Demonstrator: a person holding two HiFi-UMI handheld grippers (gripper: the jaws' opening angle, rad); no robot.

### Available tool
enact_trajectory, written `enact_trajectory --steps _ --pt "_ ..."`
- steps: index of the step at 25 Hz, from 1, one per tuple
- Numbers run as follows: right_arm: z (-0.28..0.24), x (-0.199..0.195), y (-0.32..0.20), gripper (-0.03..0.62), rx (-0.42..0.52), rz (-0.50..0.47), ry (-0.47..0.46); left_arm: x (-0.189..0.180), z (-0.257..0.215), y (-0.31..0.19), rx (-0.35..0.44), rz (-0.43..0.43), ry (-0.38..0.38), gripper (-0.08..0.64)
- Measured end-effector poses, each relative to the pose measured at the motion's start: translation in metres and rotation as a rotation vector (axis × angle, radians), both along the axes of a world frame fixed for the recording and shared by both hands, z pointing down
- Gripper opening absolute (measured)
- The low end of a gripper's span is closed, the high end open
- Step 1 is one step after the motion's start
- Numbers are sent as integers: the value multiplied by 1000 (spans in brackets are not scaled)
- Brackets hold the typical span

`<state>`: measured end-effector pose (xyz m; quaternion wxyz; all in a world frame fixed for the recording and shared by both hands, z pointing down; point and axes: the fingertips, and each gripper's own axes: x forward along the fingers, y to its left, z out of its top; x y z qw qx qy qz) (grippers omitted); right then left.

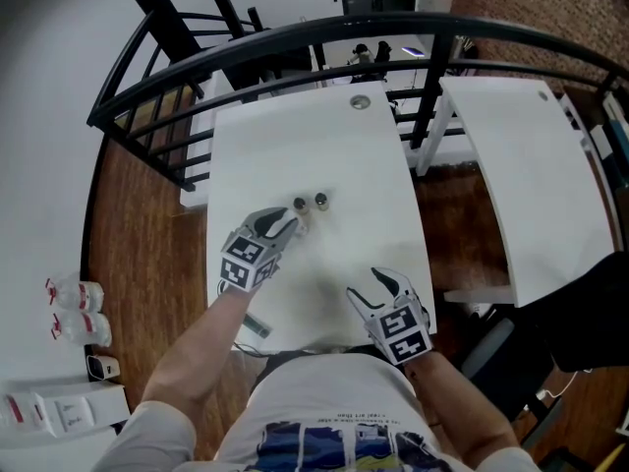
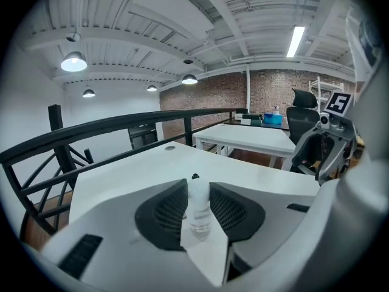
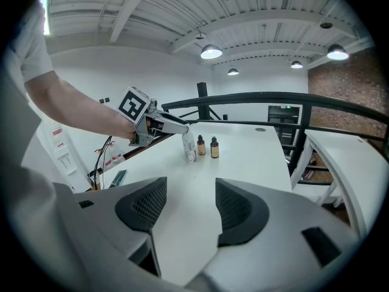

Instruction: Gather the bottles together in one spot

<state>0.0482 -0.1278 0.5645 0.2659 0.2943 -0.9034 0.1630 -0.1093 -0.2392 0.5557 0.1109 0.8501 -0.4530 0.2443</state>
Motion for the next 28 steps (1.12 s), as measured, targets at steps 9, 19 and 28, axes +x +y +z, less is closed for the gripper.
enact_trajectory --steps 9,19,28 --pt "-1 1 16 276 5 2 18 1 -14 4 51 10 2 253" --pt "-20 -13 66 276 41 49 13 -33 -84 96 135 -90 152 253" --pt "-67 -34 164 276 46 133 -21 -65 -133 280 89 -172 283 253"
